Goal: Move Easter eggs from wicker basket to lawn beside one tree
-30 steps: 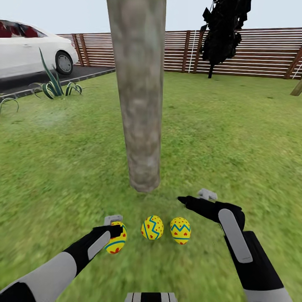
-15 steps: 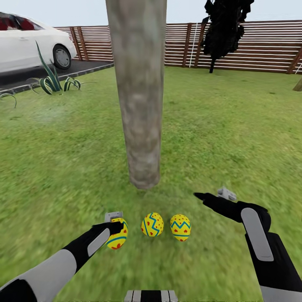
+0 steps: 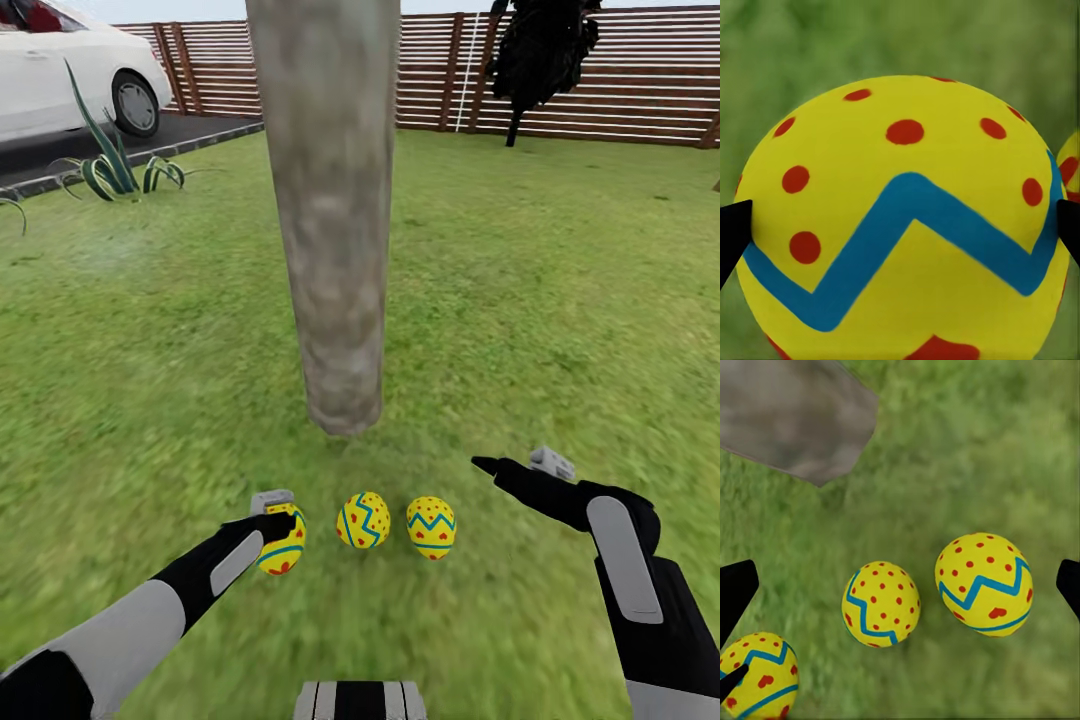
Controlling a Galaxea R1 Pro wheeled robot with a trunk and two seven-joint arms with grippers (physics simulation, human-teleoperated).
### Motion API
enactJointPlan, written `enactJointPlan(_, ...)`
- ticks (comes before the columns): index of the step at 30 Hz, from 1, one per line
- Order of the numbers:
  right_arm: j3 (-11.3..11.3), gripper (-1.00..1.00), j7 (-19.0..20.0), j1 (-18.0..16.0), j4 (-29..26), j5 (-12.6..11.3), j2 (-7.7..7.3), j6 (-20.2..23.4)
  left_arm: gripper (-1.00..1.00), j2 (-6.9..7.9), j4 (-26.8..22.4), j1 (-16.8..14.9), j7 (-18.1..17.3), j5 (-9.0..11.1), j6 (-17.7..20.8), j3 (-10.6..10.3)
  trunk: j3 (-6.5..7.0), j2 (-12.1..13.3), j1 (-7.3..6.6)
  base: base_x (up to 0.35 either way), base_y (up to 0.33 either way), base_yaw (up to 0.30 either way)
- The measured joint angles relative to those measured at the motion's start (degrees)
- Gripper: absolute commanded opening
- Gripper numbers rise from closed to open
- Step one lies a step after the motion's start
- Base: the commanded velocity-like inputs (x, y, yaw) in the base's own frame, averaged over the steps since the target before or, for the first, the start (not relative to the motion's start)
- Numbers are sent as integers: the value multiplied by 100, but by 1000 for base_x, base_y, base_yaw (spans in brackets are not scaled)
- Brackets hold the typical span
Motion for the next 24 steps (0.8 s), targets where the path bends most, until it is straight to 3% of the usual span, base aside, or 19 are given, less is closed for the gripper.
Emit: enactJointPlan(24,56,100,125,7,0,-1,8,-2,-100,12,-138,-64,0,3,-107,1,-532,-32,62,0,0,0)
